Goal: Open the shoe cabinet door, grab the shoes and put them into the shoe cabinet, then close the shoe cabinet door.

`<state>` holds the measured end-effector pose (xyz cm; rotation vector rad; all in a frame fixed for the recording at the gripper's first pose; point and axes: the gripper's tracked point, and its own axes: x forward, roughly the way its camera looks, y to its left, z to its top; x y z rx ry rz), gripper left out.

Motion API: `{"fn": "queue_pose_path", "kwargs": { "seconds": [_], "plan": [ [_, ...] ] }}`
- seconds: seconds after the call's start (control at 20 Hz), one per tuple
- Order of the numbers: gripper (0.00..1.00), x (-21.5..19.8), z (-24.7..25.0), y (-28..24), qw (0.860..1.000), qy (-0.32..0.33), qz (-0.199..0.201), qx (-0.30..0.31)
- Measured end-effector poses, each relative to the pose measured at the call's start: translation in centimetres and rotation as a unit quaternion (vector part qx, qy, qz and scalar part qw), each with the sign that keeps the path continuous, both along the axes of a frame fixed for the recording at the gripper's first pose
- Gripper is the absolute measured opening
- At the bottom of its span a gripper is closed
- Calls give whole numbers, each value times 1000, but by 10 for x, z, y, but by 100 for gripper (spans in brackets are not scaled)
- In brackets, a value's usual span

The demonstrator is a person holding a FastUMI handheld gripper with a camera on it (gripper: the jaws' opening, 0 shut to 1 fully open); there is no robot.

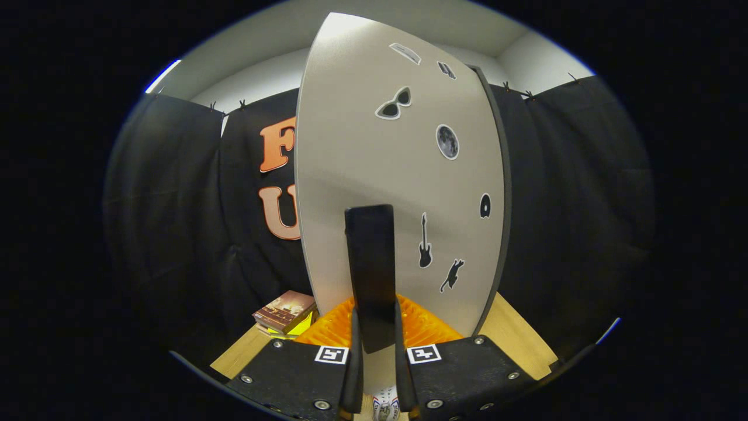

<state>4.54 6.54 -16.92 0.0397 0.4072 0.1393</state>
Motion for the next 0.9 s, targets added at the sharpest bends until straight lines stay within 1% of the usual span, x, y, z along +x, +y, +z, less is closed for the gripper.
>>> {"fn": "queue_pose_path", "kwargs": {
  "seconds": [0.2,0.55,0.6,0.7,0.8,0.9],
  "plan": [
    [21,-8,5,-17,1000,-5,-7,-15],
    [20,-22,9,-57,997,-5,-66,-25],
    [19,-23,10,-61,997,-5,-72,-24],
    [16,-24,11,-72,996,-11,-75,-49],
    [16,-23,8,-85,994,-13,-83,-70],
    [14,-25,4,-95,993,-2,-97,-60]
  ]
}}
